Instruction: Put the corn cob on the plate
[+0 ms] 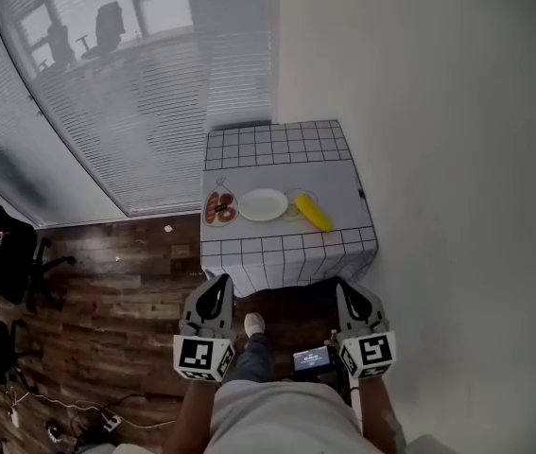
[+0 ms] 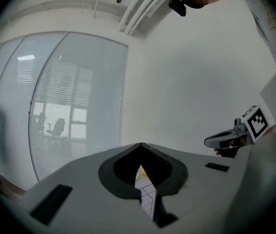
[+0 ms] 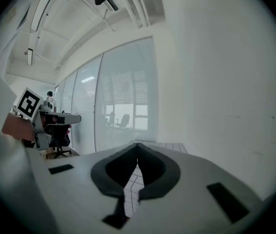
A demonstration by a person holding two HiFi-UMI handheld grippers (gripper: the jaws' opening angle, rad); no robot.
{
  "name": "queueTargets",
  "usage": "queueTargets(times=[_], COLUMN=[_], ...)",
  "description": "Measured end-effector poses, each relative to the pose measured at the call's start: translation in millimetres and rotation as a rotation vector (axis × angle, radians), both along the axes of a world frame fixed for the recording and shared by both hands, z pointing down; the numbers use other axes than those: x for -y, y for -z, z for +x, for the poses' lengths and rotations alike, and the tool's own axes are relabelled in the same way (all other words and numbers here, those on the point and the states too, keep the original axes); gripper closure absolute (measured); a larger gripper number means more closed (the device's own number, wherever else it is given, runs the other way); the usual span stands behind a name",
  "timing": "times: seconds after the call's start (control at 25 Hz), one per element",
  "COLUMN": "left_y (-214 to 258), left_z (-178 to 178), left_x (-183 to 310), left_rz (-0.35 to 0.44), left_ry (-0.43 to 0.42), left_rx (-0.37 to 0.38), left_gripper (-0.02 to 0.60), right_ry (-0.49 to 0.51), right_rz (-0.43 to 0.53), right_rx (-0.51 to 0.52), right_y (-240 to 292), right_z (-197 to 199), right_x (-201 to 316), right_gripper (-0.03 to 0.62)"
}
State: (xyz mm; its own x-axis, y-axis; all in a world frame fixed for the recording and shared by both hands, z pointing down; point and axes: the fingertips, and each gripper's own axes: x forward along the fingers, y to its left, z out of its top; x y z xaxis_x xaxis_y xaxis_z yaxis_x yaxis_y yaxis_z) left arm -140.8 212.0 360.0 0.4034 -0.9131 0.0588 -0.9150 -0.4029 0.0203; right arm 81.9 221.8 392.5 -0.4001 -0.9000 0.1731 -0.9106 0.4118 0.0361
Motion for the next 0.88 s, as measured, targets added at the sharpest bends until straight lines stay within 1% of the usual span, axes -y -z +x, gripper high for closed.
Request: queueTargets(times=[0.2,0.28,0.44,0.6,0.72,0.88], left_y=[-1,-4,-11,-19,-22,-29], left_z=[-7,-11,-13,-17,-21,-22], left_x=[52,74,115,147,168,187], left_rz=[0.001,-0.016,-0.041,-0.059,-0.070,-0.084], left_ry=[-0.015,-0.022,-0.048,-0.073,-0.088,-0.136], left_rx=[0.011,0.012,0.009,0.002,-0.010,-0.010], left_gripper=[0.574,0.574,0.574,0.574,0.574,0.574], right_ry=[-0.017,-0.019,-0.025,-0.042,-0.050,-0.051], right_rz=[-0.005,-0.011,-0.018,-0.036,-0.067,-0.111], right_rx=[0.009,0.017,0.002,-0.007,-0.011,-0.019], right_y=[1,0,2,-2,-13,-22], right_z=[-5,-11,-22,-29,-33,-44], right_x=[52,73,109,136,155,173], right_gripper=[0.586,0.588,0.588,0.588,0.586,0.586])
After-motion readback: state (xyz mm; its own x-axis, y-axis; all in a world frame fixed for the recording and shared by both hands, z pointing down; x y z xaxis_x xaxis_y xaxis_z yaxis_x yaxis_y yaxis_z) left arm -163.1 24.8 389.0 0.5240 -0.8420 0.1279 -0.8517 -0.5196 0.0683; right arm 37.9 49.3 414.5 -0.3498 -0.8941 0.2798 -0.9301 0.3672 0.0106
